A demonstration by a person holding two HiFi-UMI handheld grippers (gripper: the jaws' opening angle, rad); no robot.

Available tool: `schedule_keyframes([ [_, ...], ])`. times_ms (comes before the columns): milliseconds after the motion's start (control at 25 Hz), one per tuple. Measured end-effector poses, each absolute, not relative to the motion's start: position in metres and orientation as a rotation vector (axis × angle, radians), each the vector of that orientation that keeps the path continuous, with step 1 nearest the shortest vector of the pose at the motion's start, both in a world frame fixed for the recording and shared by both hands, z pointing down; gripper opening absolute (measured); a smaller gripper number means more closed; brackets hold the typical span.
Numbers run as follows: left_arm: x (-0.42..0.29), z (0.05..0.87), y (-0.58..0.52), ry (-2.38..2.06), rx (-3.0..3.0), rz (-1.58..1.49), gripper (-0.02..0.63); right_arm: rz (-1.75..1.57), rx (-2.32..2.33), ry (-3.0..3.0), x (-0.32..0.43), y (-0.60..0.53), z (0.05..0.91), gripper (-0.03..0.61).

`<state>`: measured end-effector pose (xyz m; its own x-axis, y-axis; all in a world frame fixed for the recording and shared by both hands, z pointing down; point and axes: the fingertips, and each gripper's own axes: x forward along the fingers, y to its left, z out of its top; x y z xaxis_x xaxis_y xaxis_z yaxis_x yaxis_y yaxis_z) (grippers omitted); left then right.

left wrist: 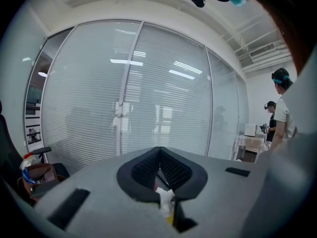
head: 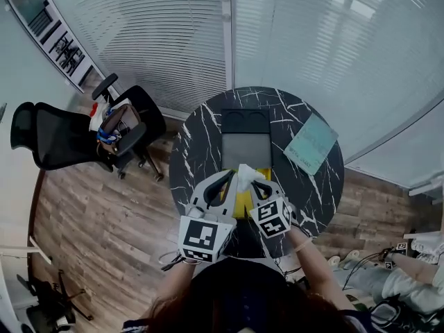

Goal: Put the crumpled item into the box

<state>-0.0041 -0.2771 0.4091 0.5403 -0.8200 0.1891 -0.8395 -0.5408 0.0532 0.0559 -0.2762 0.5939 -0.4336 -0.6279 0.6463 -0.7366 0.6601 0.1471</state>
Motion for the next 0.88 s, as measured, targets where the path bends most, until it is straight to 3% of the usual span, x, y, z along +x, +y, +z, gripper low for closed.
schedule_keyframes([
  [880,-0.004,0.417,-0.277,-1.427,2.608,0.229,0.026,0.199,0.828,-2.071,0.048,-0.269,0.670,0.029],
])
